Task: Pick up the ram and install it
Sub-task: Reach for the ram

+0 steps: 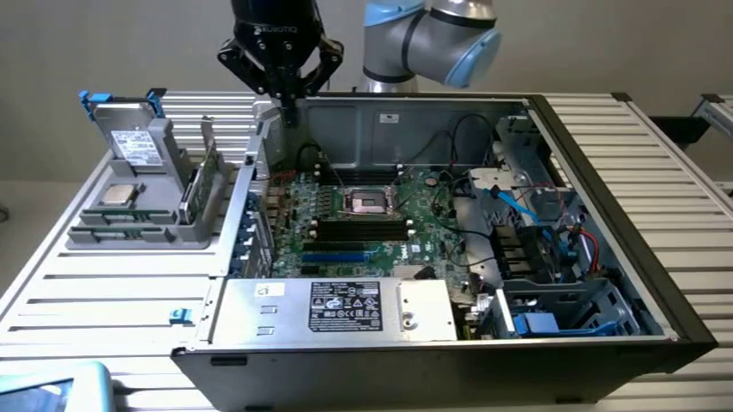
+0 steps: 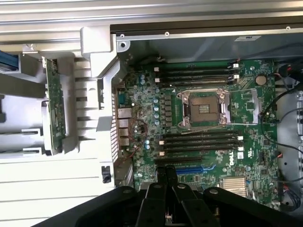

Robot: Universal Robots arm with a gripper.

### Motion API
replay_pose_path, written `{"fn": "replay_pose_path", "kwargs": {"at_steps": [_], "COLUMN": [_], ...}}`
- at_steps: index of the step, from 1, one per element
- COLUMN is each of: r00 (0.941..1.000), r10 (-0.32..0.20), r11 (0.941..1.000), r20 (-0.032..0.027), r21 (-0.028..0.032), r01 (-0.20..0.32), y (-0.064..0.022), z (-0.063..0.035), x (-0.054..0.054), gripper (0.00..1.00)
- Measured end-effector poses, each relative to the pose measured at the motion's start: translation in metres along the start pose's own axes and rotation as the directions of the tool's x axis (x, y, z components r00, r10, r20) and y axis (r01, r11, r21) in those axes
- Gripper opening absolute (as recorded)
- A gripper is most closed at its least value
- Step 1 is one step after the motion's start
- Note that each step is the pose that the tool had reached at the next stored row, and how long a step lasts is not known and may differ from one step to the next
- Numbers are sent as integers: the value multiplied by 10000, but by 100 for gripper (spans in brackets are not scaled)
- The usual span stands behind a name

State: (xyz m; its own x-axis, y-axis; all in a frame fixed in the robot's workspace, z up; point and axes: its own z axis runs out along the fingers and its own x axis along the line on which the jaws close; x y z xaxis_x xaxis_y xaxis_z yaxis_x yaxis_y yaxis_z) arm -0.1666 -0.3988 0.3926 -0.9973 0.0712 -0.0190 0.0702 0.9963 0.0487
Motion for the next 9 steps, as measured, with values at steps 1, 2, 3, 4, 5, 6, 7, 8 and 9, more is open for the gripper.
{"fn": "replay_pose_path", "kwargs": {"at_steps": [1,2,3,4,5,6,7,8,9], "r00": [10000,10000,10000,10000,10000,10000,10000,10000,10000], "r10": [1,-1,-1,-1,1,-1,-1,-1,0], "r11": [10000,10000,10000,10000,10000,10000,10000,10000,10000], "r20": [0,0,0,0,0,0,0,0,0], "r21": [0,-1,0,-1,0,-1,0,-1,0], "r01": [-1,1,1,1,-1,1,1,1,0], "y": [-2,-6,-9,-11,-14,-17,-20,-23,-25], "z": [-1,-1,-2,-3,-4,-4,-5,-6,-6], "x": [37,83,128,173,218,262,306,349,392], "gripper": [11,11,11,11,11,11,11,11,11]}}
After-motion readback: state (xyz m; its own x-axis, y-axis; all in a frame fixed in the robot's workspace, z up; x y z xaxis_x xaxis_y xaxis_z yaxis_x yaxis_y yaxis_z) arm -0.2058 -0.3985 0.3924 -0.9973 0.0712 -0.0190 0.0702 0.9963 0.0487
